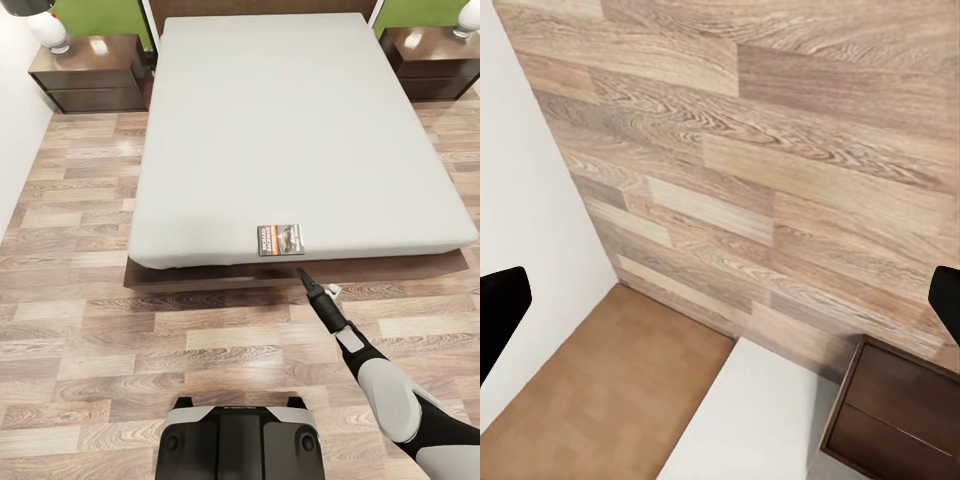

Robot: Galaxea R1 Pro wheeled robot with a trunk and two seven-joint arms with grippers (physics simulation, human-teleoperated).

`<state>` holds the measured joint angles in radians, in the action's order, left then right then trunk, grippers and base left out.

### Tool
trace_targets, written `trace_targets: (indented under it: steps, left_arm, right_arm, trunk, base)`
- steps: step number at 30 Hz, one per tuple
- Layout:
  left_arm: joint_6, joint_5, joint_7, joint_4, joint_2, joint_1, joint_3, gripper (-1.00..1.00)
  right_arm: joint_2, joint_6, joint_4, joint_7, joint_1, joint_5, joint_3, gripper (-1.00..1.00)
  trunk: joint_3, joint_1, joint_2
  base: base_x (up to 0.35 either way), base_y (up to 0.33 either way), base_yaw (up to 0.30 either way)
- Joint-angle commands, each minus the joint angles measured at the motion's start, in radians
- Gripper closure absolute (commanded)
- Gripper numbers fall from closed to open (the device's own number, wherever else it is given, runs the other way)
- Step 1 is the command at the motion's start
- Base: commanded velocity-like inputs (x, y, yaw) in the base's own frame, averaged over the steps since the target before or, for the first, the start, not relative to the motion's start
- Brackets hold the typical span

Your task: In the bedroom, move the book from the bed onto either nightstand, and place the two sandals side by side next to the bed.

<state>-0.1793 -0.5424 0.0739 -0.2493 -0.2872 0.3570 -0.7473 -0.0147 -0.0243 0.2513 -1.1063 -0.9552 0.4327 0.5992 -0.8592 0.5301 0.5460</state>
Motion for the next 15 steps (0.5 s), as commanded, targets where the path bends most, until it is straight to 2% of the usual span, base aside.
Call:
trace_targets:
  steps: [1, 7, 15]
  left_arm:
    - [-0.004, -0.004, 0.001, -0.001, 0.000, 0.000, -0.003, -1.00]
    - [-0.004, -0.004, -0.001, -0.001, 0.000, 0.000, -0.003, -1.00]
    - [-0.004, -0.004, -0.002, -0.001, 0.000, 0.000, -0.003, -1.00]
  right_arm:
    - [-0.003, -0.003, -0.002, -0.003, 0.000, 0.007, -0.002, -1.00]
    - [-0.008, -0.004, -0.004, -0.004, 0.000, 0.009, -0.002, -1.00]
    - [-0.008, -0.005, -0.005, -0.004, 0.000, 0.010, -0.002, -1.00]
  trunk:
    - [-0.004, 0.004, 0.008]
    - [-0.023, 0.027, 0.050]
    - [-0.023, 0.027, 0.050]
  base:
    - [0.000, 0.000, 0.000]
    - [0.000, 0.000, 0.000]
    - [0.000, 0.000, 0.000]
